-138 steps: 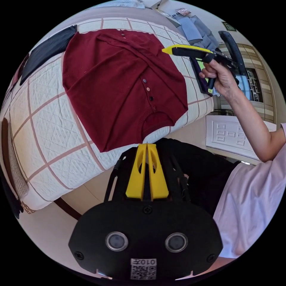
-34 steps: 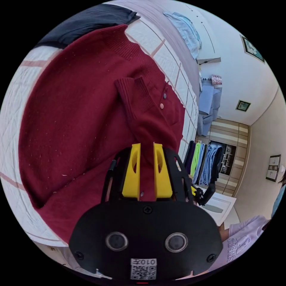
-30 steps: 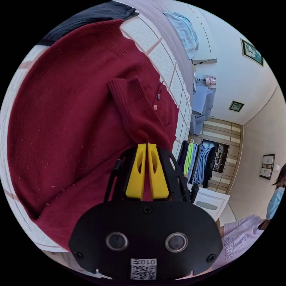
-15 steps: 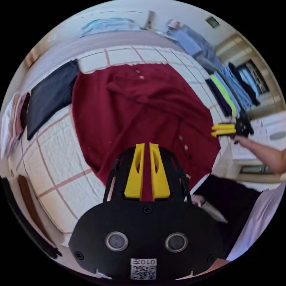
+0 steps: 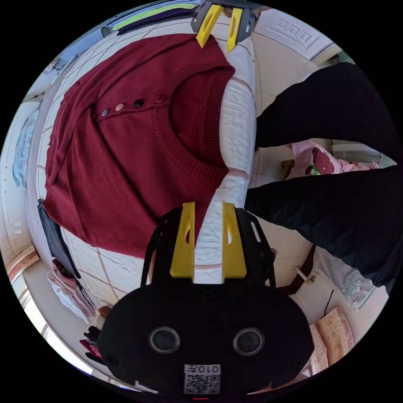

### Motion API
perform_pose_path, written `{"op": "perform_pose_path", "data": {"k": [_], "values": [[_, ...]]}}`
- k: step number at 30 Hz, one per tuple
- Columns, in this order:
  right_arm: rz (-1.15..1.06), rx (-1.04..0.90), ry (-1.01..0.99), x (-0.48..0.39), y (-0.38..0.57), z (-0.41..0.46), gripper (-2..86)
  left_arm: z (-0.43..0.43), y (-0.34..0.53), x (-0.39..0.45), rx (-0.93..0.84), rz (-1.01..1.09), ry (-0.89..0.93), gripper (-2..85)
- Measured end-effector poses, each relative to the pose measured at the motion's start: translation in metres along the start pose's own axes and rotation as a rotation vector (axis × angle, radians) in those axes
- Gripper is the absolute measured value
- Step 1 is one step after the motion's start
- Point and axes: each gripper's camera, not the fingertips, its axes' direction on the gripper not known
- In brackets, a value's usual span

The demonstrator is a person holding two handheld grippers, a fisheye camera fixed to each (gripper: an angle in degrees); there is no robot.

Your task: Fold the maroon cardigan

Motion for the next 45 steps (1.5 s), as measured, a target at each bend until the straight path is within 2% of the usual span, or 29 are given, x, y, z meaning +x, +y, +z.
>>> {"op": "perform_pose_path", "data": {"k": [6, 8, 11, 13, 16, 20, 22, 26, 31, 37, 41, 45], "values": [[-0.082, -0.045, 0.076, -0.013, -0.012, 0.026, 10.0, 0.012, -0.007, 0.002, 0.012, 0.0, -0.009, 6.8], [-0.051, -0.036, 0.045, -0.006, -0.015, 0.028, 7.0, 0.014, -0.005, -0.001, 0.031, -0.012, 0.006, 6.3], [0.023, -0.032, -0.071, 0.017, -0.018, 0.021, 4.1, 0.018, 0.002, -0.019, 0.085, -0.098, 0.107, 5.2], [0.071, -0.023, -0.135, 0.032, -0.017, 0.019, 3.8, 0.025, 0.007, -0.043, 0.11, -0.169, 0.241, 4.0], [0.151, 0.016, -0.17, 0.05, -0.014, 0.016, 3.6, 0.033, 0.004, -0.057, 0.109, -0.157, 0.303, 3.0], [0.195, 0.032, -0.212, 0.058, -0.011, 0.018, 3.5, 0.031, -0.005, -0.049, 0.091, -0.053, 0.244, 2.5], [0.197, 0.03, -0.204, 0.056, -0.011, 0.02, 3.5, 0.031, -0.01, -0.036, 0.084, 0.024, 0.137, 1.9], [0.157, 0.019, -0.125, 0.043, -0.014, 0.025, 3.2, 0.036, -0.016, -0.032, 0.071, 0.017, 0.009, 0.8], [0.142, 0.011, -0.211, 0.046, -0.003, 0.007, 3.4, 0.032, -0.016, -0.081, 0.057, -0.13, 0.224, 0.0], [0.14, 0.099, -0.211, 0.041, 0.04, -0.053, 3.4, -0.002, 0.001, -0.104, 0.096, -0.166, 0.231, -0.1], [0.062, 0.036, -0.22, 0.028, 0.051, -0.081, 3.3, -0.014, -0.01, -0.101, 0.046, -0.134, 0.21, -0.1], [0.076, -0.015, -0.314, 0.004, 0.072, -0.084, 3.3, -0.014, -0.024, -0.079, 0.005, -0.104, 0.317, -0.1]]}}
